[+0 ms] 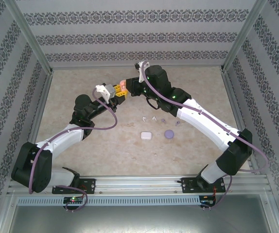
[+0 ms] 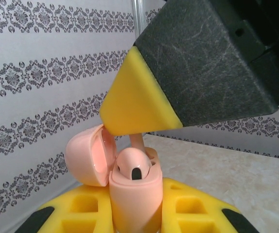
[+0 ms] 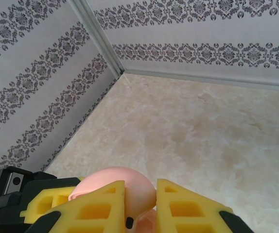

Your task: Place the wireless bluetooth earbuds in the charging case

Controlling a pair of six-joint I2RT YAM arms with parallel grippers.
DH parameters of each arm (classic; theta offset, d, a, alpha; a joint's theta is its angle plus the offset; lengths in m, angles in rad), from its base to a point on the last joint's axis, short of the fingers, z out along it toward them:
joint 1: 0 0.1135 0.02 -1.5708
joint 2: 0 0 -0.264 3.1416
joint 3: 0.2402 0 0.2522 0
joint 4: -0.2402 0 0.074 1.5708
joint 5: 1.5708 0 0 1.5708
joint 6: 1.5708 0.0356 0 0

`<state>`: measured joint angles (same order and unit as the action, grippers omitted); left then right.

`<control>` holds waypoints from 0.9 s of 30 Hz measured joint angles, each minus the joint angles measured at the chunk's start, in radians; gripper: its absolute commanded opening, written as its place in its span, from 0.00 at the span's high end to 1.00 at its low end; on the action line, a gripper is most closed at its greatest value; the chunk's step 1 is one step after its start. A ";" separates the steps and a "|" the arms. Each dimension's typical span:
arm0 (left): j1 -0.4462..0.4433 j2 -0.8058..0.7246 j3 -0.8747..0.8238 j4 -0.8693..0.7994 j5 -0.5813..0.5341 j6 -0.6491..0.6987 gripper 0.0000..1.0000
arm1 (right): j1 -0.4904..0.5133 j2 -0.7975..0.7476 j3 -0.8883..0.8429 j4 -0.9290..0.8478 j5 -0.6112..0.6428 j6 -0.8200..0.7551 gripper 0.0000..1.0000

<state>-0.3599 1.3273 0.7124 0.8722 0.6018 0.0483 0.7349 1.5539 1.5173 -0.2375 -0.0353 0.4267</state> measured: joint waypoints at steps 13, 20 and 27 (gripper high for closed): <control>0.000 0.000 0.001 -0.006 -0.001 0.004 1.00 | 0.018 -0.002 -0.006 -0.016 0.012 -0.024 0.83; 0.000 0.002 0.002 -0.016 -0.001 0.005 1.00 | 0.027 0.004 -0.003 -0.027 0.039 -0.047 0.81; 0.000 0.002 0.005 -0.019 -0.005 0.005 1.00 | 0.019 0.010 0.020 -0.057 0.058 -0.036 0.54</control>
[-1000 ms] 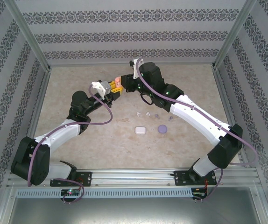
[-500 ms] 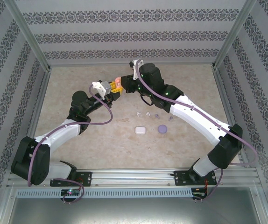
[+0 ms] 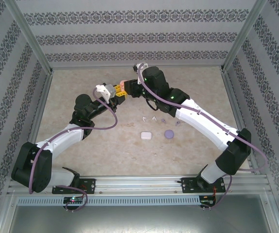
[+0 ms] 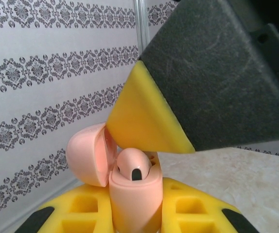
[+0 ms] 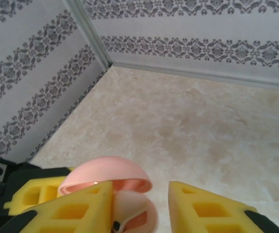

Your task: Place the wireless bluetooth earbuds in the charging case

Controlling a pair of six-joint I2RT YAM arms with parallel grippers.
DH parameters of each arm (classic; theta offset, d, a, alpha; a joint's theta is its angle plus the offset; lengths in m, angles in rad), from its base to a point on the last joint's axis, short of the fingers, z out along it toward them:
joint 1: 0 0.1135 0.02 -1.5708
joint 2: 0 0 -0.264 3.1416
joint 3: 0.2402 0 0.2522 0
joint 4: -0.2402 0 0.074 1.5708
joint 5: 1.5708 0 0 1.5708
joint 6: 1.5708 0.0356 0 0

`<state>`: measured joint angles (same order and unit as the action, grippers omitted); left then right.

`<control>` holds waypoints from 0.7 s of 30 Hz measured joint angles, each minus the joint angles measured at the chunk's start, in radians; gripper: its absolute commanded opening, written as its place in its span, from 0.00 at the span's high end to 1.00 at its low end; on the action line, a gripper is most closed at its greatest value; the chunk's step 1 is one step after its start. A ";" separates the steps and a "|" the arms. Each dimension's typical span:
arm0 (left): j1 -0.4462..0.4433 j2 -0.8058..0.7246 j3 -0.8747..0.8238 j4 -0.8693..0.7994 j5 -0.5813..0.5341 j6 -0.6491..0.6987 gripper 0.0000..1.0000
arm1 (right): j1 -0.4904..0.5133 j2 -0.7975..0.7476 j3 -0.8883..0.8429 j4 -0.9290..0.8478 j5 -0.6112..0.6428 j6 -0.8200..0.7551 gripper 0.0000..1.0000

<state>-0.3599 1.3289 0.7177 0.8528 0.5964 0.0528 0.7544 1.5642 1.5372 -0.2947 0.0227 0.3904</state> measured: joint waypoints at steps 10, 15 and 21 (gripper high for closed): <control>-0.007 0.003 0.023 0.015 -0.001 0.000 1.00 | -0.050 -0.033 0.045 -0.009 -0.071 0.095 0.34; -0.008 0.011 0.023 0.015 0.004 0.000 1.00 | -0.093 -0.045 0.117 -0.040 -0.116 0.130 0.52; -0.010 0.013 0.024 0.010 0.035 0.000 1.00 | -0.172 0.076 0.344 -0.164 -0.209 0.140 0.82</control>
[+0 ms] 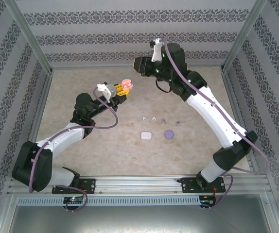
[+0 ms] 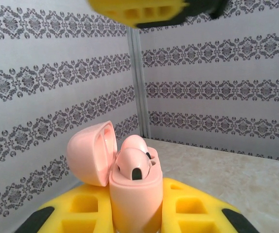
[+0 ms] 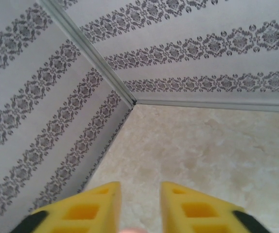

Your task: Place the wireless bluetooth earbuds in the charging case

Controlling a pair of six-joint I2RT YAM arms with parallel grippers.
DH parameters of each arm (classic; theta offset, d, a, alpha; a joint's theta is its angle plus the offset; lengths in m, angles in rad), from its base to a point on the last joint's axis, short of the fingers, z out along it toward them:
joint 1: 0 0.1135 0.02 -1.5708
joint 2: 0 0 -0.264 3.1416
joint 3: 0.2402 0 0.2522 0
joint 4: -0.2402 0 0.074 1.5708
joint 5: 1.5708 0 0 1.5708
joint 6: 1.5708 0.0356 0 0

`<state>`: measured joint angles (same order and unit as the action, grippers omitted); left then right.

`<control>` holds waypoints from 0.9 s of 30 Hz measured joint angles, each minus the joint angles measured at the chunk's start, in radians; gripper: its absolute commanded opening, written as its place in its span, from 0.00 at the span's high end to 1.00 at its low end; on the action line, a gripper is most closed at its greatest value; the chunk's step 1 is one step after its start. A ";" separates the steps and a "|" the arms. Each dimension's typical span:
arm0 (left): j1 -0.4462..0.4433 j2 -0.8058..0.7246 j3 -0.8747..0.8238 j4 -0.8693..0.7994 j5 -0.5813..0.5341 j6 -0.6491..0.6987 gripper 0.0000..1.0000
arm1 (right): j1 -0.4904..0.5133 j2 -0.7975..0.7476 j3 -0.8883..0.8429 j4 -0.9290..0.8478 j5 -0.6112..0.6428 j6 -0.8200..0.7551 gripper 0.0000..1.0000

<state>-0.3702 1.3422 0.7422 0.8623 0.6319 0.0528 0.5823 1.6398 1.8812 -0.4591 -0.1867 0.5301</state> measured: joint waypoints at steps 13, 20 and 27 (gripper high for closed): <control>-0.023 0.000 0.008 -0.077 0.038 0.019 1.00 | -0.016 0.328 0.278 -0.346 -0.217 -0.039 0.94; -0.030 0.001 0.017 -0.117 0.052 0.021 1.00 | 0.026 0.104 0.030 -0.319 -0.177 -0.058 0.94; -0.040 0.010 0.017 -0.115 0.002 -0.056 1.00 | -0.001 -0.209 -0.275 -0.235 0.014 0.051 0.72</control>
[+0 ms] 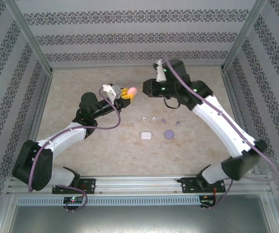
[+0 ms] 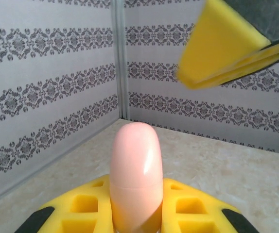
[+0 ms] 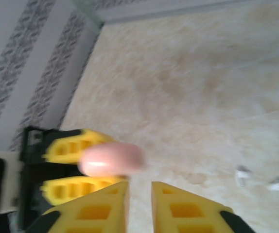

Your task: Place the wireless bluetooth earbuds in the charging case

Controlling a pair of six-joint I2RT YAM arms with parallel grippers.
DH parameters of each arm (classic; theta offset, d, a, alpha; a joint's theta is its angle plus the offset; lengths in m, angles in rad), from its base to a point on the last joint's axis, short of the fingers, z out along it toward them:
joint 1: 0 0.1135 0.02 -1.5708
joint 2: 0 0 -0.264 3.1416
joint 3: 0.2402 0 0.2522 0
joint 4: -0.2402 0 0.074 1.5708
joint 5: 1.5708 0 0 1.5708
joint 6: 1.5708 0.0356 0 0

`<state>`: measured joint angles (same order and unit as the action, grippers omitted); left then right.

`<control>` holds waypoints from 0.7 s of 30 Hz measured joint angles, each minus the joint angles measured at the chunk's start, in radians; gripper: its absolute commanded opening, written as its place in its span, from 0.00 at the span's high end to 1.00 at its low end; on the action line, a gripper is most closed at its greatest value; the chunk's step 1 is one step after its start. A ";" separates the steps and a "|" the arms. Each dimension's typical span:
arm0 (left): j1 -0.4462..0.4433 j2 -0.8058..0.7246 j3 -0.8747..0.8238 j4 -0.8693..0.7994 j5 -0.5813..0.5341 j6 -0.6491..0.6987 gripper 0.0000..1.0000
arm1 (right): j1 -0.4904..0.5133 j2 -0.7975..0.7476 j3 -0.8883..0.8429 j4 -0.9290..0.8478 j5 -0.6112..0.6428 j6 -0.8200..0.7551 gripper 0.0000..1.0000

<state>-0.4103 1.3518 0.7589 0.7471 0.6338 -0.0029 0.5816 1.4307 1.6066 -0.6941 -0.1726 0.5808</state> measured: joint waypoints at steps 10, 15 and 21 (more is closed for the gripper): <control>0.007 -0.021 -0.089 -0.193 -0.179 -0.169 1.00 | -0.005 -0.301 -0.463 0.089 0.211 0.143 0.60; 0.051 -0.023 -0.093 -0.361 -0.242 -0.248 1.00 | 0.077 -0.336 -0.573 0.100 0.251 0.179 0.51; 0.140 0.130 -0.003 -0.547 -0.213 -0.310 1.00 | 0.168 -0.320 -0.630 0.119 0.276 0.196 0.45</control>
<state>-0.2703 1.4818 0.7555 0.2001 0.4210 -0.3126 0.7498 1.1110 0.9768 -0.5751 0.1032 0.7765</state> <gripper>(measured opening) 0.198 0.533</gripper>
